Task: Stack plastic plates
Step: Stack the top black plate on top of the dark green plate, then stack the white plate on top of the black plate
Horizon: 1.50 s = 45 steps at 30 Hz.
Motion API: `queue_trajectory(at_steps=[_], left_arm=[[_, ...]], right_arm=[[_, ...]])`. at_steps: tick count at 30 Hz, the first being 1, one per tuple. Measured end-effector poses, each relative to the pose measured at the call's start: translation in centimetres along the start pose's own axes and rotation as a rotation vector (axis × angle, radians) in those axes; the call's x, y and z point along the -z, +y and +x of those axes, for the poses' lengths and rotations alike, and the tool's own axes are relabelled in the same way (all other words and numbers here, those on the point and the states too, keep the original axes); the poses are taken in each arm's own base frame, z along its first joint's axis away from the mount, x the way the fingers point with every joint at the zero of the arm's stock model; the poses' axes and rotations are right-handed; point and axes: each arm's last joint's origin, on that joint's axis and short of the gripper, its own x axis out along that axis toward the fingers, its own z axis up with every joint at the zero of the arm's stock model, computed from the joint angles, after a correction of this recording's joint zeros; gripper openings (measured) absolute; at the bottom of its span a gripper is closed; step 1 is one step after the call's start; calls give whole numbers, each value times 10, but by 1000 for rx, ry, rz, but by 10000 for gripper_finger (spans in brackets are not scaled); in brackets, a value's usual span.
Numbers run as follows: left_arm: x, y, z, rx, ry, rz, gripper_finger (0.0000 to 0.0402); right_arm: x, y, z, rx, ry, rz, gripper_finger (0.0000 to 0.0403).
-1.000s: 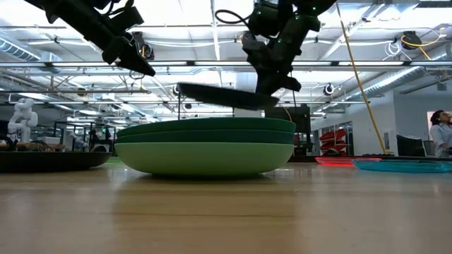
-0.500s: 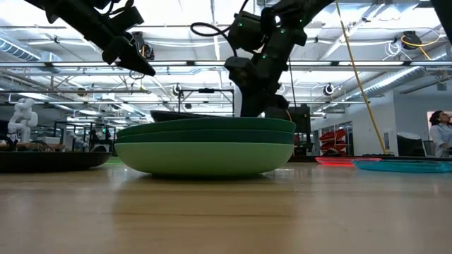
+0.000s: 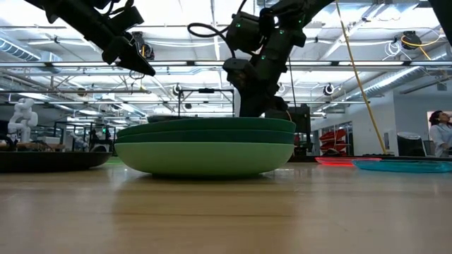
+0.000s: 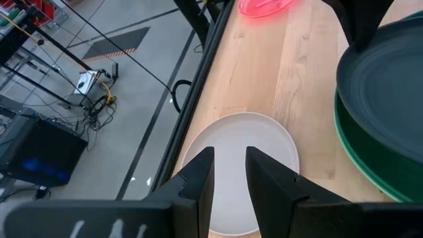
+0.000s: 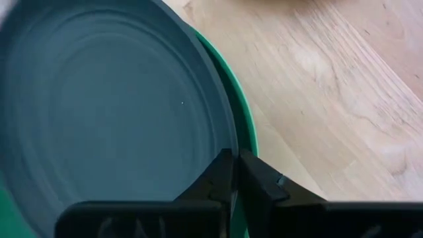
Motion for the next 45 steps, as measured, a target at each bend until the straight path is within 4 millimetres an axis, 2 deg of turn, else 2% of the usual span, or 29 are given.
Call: queue_trajectory(at_steps=[14,33,45], left_arm=[[0,0,0,0,0,1,95],[0,0,0,0,0,0,95],[0,0,0,0,0,-4,95]], right_arm=[[0,0,0,0,0,-20,20],[0,0,0,0,1,-29,78],[0,0,0,0,2,-91,82]])
